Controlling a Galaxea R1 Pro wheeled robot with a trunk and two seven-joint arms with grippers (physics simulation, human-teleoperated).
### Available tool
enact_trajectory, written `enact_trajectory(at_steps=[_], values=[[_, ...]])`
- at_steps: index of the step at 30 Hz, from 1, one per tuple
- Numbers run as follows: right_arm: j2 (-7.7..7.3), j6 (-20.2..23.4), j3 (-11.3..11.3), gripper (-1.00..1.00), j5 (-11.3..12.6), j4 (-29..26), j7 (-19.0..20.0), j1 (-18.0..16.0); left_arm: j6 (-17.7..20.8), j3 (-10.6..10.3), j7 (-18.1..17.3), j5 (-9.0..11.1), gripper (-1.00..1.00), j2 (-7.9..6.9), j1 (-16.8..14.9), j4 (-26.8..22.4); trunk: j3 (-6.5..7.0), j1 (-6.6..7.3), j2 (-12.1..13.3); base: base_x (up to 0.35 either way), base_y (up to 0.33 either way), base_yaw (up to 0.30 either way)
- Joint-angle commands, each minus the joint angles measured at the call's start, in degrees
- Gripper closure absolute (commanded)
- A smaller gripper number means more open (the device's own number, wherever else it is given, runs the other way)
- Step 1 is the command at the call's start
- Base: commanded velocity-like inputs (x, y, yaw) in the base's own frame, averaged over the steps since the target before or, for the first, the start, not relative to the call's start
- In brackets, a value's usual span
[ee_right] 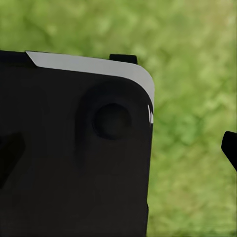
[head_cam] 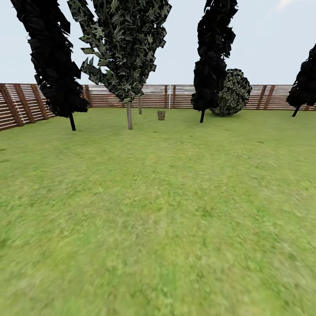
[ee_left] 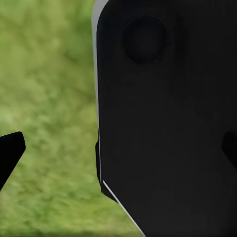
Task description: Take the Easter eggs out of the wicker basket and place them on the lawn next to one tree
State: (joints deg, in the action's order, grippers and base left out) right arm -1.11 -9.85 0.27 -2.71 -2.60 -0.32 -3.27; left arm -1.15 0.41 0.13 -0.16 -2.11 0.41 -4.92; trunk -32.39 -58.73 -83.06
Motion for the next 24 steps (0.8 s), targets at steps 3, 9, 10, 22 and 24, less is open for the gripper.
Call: enact_trajectory(at_steps=[3,9,10,22,24], values=[[-0.03,-0.2,0.0,-1.0,-0.3,0.1,0.0,-0.1,-0.1,0.0,0.0,-0.1,-1.0,0.0,0.0,-0.1,-0.04,0.0,0.0,0.171,0.0,0.001],[-0.03,-0.2,0.0,-1.0,-0.3,0.1,0.0,-0.1,-0.1,-0.1,-0.1,-0.2,-1.0,0.0,0.0,0.0,-0.04,0.0,0.0,0.304,0.0,0.0],[-0.07,-0.2,0.0,-1.0,-0.3,0.1,0.0,-0.1,-0.1,-0.1,-0.1,-0.2,-1.0,0.0,0.0,0.0,-0.04,0.0,0.0,0.321,0.0,0.0],[-0.12,-0.2,-0.1,-1.0,-0.2,0.1,-0.1,0.0,-0.1,-0.1,-0.1,-0.2,-1.0,0.0,0.0,0.0,-0.04,0.0,0.0,0.323,0.0,0.0],[-0.16,-0.2,-0.1,-1.0,-0.2,0.1,-0.1,0.0,-0.1,-0.1,-0.1,-0.2,-1.0,0.0,0.0,0.0,-0.04,0.0,0.0,0.323,0.0,0.0]])
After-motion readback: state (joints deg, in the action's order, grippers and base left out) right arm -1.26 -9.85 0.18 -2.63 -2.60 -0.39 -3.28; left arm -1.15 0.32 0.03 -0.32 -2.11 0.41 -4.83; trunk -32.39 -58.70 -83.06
